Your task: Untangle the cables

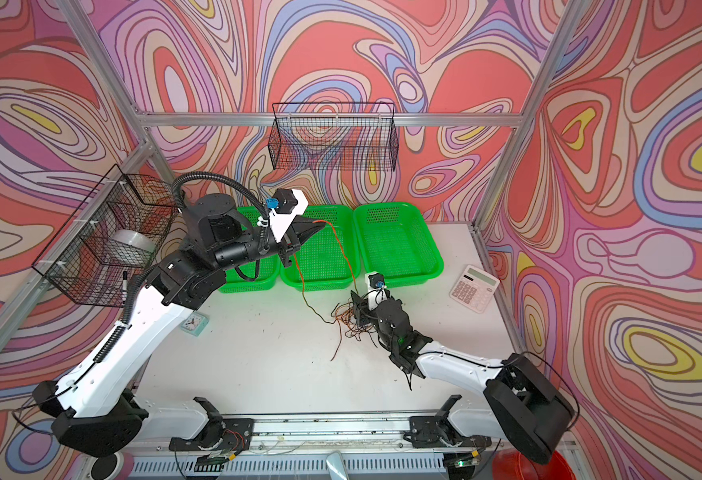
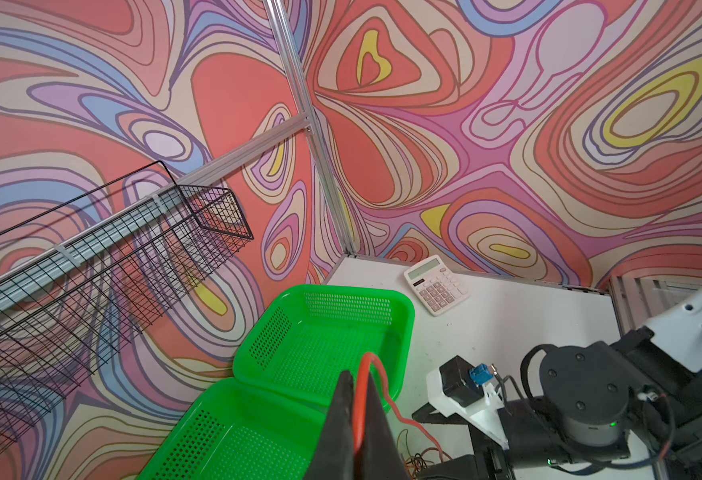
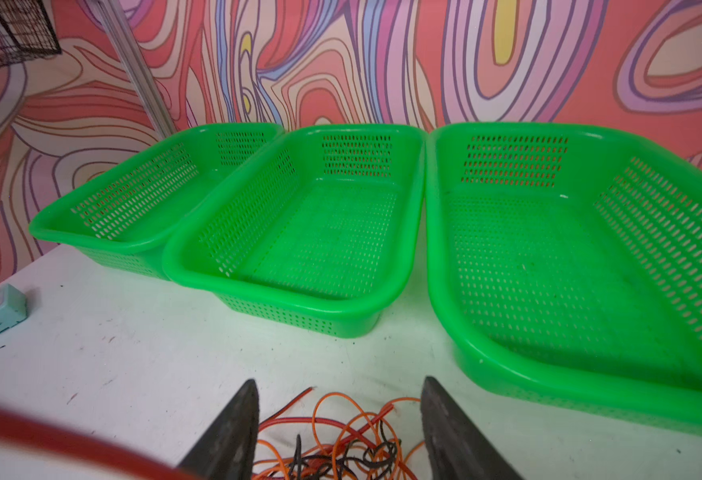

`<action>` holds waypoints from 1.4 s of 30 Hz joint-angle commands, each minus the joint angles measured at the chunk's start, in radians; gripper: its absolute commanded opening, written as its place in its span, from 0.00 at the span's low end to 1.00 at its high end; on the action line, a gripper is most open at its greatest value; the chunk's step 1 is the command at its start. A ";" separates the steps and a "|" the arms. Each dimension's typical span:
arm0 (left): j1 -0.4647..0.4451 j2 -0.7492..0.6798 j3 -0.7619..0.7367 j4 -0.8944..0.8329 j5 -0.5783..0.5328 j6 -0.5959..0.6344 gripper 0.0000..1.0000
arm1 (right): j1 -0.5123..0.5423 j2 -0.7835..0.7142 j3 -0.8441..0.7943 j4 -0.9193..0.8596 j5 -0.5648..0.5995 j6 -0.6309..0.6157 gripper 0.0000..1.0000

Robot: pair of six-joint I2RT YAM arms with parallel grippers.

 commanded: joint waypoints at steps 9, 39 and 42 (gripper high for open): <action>0.004 -0.022 -0.027 0.029 0.002 -0.009 0.00 | -0.004 0.059 0.107 -0.093 0.003 -0.099 0.31; 0.089 -0.213 -0.750 0.300 -0.124 0.071 1.00 | -0.034 0.012 0.373 -0.524 -0.100 -0.323 0.00; 0.088 -0.245 -0.792 0.377 -0.183 0.068 1.00 | -0.058 0.001 0.373 -0.529 -0.081 -0.311 0.00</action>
